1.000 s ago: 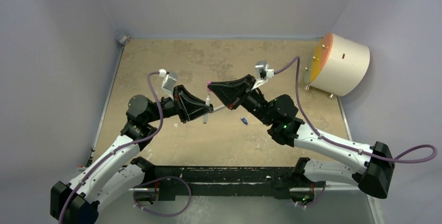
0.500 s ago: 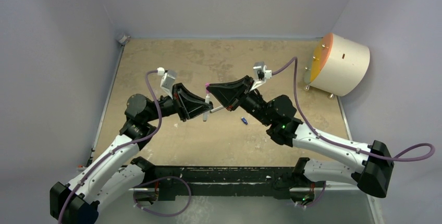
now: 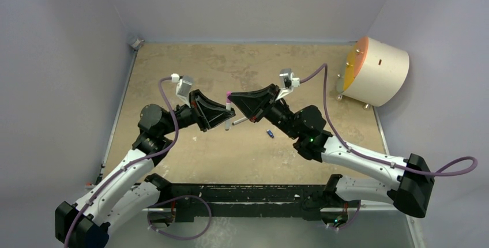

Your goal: Insert the pens into the pen caps

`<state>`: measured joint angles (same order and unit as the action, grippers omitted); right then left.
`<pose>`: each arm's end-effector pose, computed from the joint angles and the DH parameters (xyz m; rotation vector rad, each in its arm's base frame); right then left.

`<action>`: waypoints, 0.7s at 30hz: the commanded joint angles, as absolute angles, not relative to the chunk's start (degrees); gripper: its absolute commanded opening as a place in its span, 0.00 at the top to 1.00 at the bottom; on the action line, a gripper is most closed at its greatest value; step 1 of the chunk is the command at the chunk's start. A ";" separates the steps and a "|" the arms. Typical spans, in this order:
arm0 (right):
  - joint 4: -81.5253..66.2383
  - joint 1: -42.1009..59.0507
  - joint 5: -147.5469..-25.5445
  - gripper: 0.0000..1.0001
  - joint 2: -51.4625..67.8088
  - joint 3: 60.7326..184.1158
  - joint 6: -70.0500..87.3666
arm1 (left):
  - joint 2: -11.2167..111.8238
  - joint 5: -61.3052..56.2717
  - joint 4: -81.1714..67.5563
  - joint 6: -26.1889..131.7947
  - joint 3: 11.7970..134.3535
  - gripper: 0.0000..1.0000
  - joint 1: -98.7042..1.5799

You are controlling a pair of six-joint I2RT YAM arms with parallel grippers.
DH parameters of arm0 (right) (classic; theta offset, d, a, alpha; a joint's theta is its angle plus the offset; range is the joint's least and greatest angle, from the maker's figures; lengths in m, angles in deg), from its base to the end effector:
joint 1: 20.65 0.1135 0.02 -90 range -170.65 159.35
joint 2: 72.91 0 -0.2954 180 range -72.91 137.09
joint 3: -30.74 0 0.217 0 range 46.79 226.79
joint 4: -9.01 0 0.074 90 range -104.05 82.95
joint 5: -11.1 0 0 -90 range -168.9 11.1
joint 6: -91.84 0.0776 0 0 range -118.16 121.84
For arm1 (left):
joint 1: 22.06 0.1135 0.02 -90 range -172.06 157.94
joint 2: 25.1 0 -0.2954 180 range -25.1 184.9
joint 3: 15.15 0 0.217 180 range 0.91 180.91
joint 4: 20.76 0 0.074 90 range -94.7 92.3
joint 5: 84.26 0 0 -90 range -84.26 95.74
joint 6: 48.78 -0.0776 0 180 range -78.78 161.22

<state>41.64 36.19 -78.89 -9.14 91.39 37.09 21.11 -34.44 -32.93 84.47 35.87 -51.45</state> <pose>0.1302 0.1993 0.4413 -0.2186 1.1472 1.4418 0.1142 -0.1218 0.3839 0.5026 1.4300 -1.4878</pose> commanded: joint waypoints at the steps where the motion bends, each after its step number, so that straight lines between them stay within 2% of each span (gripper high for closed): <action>1: 45.36 36.44 -81.65 1.00 -9.56 90.82 37.64 | 20.86 -33.16 -36.62 82.89 39.17 1.00 -51.68; 10: 45.90 36.48 -80.41 0.65 -14.67 89.77 34.74 | 21.90 -37.79 -32.47 79.56 40.37 1.00 -51.77; 21: 43.92 36.42 -80.88 0.51 -17.20 88.38 32.59 | 21.59 -40.42 -40.24 84.17 38.98 1.00 -51.77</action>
